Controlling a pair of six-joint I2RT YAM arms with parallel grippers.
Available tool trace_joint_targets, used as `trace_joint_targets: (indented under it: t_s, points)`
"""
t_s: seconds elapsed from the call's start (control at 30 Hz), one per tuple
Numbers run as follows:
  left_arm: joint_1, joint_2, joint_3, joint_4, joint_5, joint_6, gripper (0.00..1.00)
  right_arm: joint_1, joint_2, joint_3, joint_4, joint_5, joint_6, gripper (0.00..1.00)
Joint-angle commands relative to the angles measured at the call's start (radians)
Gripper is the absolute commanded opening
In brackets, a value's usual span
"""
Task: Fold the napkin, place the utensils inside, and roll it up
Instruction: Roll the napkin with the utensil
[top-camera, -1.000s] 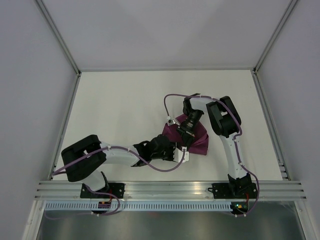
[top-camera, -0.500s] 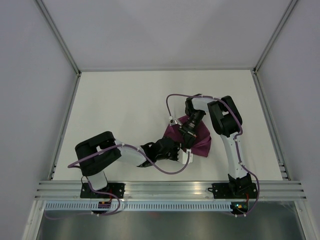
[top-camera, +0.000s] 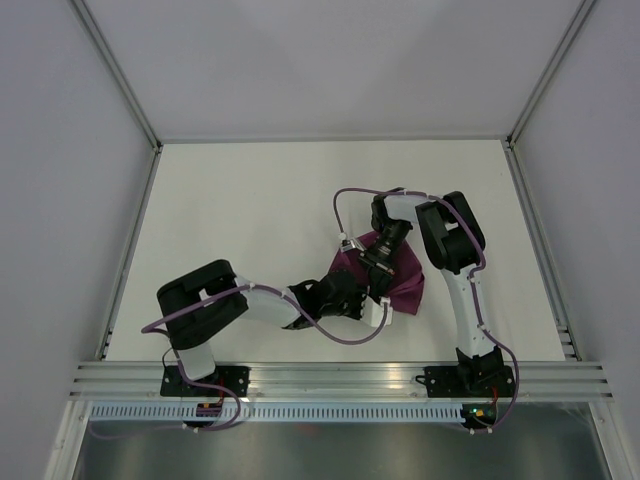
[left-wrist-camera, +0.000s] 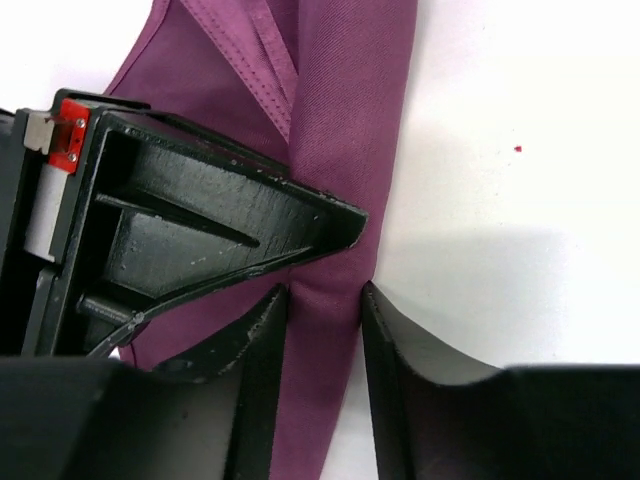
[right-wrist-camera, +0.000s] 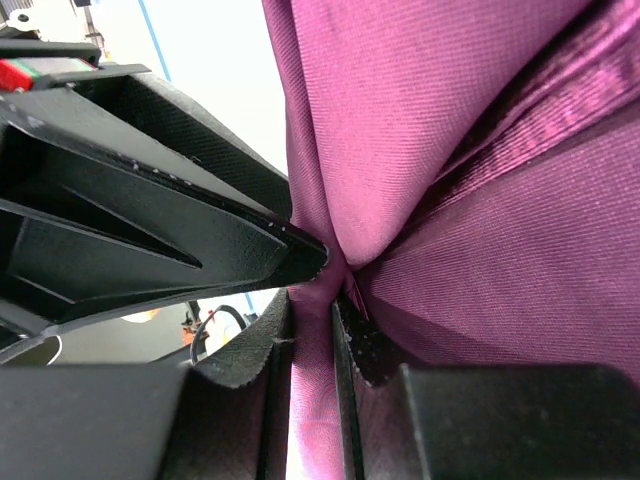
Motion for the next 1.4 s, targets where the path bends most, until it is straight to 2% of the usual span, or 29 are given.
trace_joint_targets:
  t_s: [0.0,0.13,0.33,0.37,0.43,0.53,0.73,0.83,1.1,1.17,1.23,1.37]
  points:
    - [0.013,0.04,0.063,-0.142,0.082,0.012,0.39,0.0,0.039,-0.026,0.277,0.18,-0.071,0.0]
    - [0.025,0.071,0.137,-0.244,0.12,-0.02,0.34,-0.001,0.027,-0.033,0.282,0.178,-0.074,0.01]
    - [0.04,0.112,0.258,-0.429,0.191,-0.094,0.1,-0.007,-0.025,-0.068,0.334,0.194,-0.055,0.01]
    - [0.048,0.114,0.272,-0.448,0.21,-0.107,0.06,-0.012,-0.051,-0.075,0.36,0.197,-0.032,0.02]
    - [0.057,0.122,0.316,-0.522,0.235,-0.149,0.03,-0.018,-0.085,-0.096,0.389,0.203,-0.019,0.11]
    - [0.076,0.125,0.376,-0.586,0.278,-0.204,0.02,-0.036,-0.17,-0.124,0.455,0.203,0.033,0.28]
    - [0.094,0.134,0.441,-0.692,0.307,-0.281,0.02,-0.105,-0.352,-0.164,0.616,0.224,0.163,0.44]
    - [0.099,0.132,0.453,-0.716,0.312,-0.307,0.02,-0.154,-0.43,-0.176,0.662,0.22,0.217,0.47]
    - [0.132,0.155,0.493,-0.758,0.401,-0.373,0.02,-0.322,-0.506,-0.211,0.758,0.194,0.324,0.49]
    - [0.161,0.189,0.545,-0.805,0.483,-0.414,0.02,-0.386,-0.629,-0.295,0.8,0.151,0.323,0.49]
    - [0.171,0.198,0.551,-0.811,0.504,-0.424,0.02,-0.397,-0.702,-0.323,0.824,0.154,0.315,0.5]
    - [0.2,0.207,0.562,-0.816,0.554,-0.448,0.02,-0.395,-0.887,-0.488,0.91,0.189,0.292,0.53]
